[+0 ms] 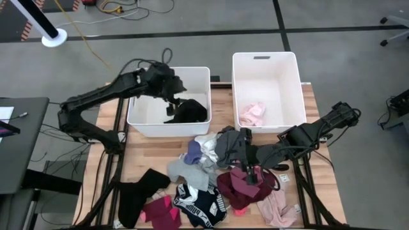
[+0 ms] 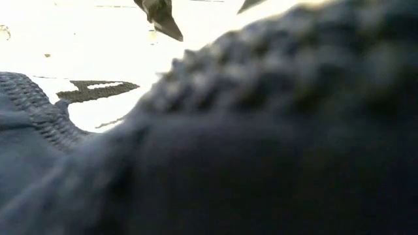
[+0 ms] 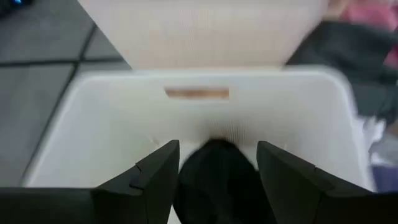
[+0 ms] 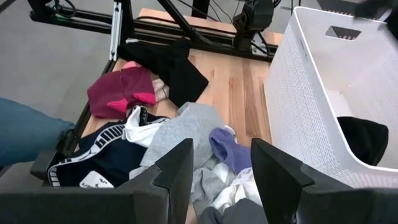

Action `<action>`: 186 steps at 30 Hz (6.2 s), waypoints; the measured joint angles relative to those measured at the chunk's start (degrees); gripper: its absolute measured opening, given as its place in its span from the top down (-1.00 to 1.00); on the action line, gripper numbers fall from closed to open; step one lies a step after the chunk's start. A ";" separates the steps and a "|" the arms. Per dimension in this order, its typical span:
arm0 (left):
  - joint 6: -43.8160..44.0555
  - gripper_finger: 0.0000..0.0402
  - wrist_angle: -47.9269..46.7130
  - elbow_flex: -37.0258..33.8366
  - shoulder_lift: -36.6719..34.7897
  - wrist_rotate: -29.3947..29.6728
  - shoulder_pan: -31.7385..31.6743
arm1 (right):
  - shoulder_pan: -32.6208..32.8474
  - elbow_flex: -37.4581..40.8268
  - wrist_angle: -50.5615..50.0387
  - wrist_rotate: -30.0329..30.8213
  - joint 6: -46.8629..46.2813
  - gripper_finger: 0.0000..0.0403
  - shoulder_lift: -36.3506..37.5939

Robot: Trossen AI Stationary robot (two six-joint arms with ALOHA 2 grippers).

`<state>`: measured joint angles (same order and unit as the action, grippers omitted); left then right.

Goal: Sort clothes
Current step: Put the gray garment into the left white laundry organizer

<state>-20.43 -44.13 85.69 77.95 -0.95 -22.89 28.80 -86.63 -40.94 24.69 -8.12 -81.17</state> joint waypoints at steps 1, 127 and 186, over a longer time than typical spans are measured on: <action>0.10 -0.04 -0.48 0.71 -0.90 0.00 0.43 | 0.00 0.00 0.01 0.00 0.01 0.13 0.00; 5.14 1.00 52.11 -37.43 0.75 32.24 55.78 | 5.51 30.14 31.89 0.72 0.85 -0.30 3.70; -1.09 0.95 59.14 -29.18 0.81 4.76 43.80 | -7.20 30.16 55.56 -9.64 11.49 0.90 -4.44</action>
<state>-21.51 15.02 56.52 78.76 3.81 20.91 21.60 -56.47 14.61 15.05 3.36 -85.60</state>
